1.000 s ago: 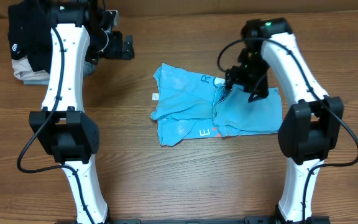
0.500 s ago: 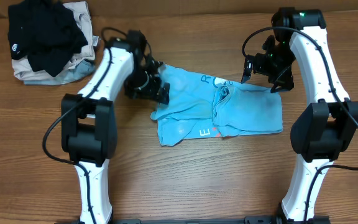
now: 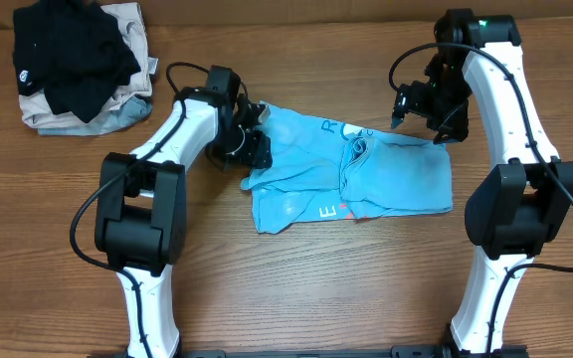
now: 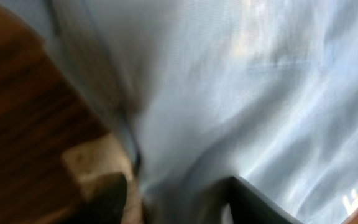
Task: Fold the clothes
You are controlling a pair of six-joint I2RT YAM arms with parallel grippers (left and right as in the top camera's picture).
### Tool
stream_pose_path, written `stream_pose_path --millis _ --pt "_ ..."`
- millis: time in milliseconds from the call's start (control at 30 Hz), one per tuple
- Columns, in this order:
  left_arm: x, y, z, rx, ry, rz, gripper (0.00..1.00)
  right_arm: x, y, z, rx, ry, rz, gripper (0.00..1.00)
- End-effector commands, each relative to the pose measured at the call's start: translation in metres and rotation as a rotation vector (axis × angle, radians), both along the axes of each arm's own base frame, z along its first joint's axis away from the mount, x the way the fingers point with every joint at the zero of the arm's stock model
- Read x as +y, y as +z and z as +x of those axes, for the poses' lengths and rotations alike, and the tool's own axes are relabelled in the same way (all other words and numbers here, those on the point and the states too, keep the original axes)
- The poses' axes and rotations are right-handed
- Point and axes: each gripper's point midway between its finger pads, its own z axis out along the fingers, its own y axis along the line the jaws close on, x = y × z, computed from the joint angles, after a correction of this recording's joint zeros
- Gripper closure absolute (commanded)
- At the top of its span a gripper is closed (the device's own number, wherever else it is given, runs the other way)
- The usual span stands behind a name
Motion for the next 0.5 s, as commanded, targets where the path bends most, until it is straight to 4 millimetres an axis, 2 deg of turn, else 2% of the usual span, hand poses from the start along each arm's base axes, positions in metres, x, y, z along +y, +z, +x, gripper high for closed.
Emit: stream_pose_path --millis 0,67,167,233,300,367,433,467 --pt "-0.010 -0.036 -0.026 0.099 0.044 0.042 0.62 -0.011 0.012 0.000 -0.031 -0.052 -0.066 0.11" --pt "-0.015 -0.036 -0.024 0.086 0.043 0.048 0.71 -0.011 0.007 -0.003 -0.017 -0.051 -0.070 0.11" --pt "-0.019 -0.037 -0.025 0.076 0.029 0.056 0.94 -0.011 -0.001 -0.008 0.011 -0.050 -0.071 0.12" --pt "-0.013 -0.038 -0.024 0.075 0.049 0.093 0.96 -0.012 -0.007 -0.013 0.032 -0.049 -0.073 0.14" --pt "0.002 -0.039 -0.022 0.078 0.074 0.156 0.96 -0.012 -0.015 -0.018 0.057 -0.049 -0.073 0.19" --pt "0.041 -0.031 -0.016 0.096 0.132 0.268 0.96 -0.010 -0.032 -0.025 0.090 -0.041 -0.076 0.38" --pt "0.065 -0.022 -0.012 0.107 0.163 0.328 0.96 -0.007 -0.042 -0.028 0.100 -0.038 -0.067 0.67" --pt "0.089 -0.008 -0.006 0.114 0.177 0.371 0.96 -0.002 -0.050 -0.029 0.103 -0.040 -0.041 0.95"
